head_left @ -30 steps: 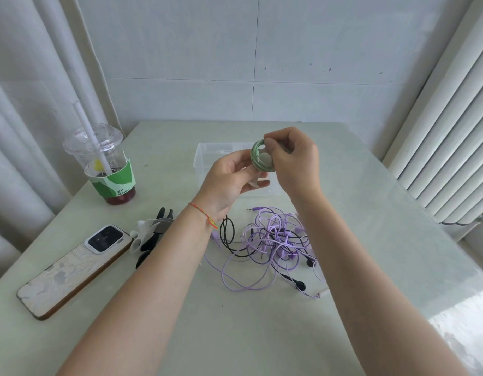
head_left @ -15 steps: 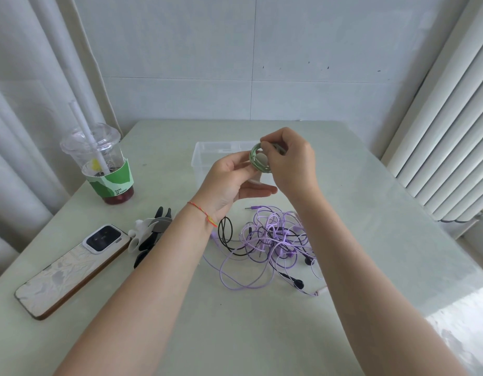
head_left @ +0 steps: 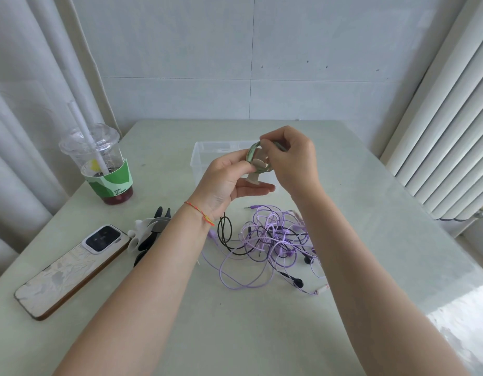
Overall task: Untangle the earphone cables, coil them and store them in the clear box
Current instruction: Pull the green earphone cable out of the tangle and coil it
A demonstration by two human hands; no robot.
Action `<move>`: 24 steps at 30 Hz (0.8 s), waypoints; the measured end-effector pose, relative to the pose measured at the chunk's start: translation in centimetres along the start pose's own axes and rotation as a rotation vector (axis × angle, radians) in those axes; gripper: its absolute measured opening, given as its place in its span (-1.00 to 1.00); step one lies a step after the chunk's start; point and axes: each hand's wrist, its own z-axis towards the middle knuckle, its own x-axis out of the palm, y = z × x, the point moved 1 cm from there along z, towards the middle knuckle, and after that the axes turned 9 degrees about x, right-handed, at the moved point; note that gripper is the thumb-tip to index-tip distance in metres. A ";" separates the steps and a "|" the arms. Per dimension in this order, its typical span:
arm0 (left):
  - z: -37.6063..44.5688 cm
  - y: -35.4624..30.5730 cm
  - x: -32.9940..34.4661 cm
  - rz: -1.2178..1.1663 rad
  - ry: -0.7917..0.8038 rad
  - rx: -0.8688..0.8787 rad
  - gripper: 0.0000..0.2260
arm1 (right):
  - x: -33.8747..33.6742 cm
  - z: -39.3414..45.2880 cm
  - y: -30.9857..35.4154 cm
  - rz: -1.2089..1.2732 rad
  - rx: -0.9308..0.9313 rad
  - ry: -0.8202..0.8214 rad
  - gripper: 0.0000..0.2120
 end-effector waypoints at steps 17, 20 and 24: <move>0.0 -0.2 -0.7 0.140 -0.011 0.033 -0.57 | -2.1 0.5 -0.1 0.409 0.398 0.439 -0.94; -0.2 -0.3 -0.8 0.147 0.025 0.038 -0.64 | -2.4 0.7 -0.3 0.416 0.434 0.465 -0.94; -0.1 -0.4 -0.9 0.137 0.054 0.057 -0.67 | -2.6 0.9 -0.6 0.442 0.447 0.464 -0.94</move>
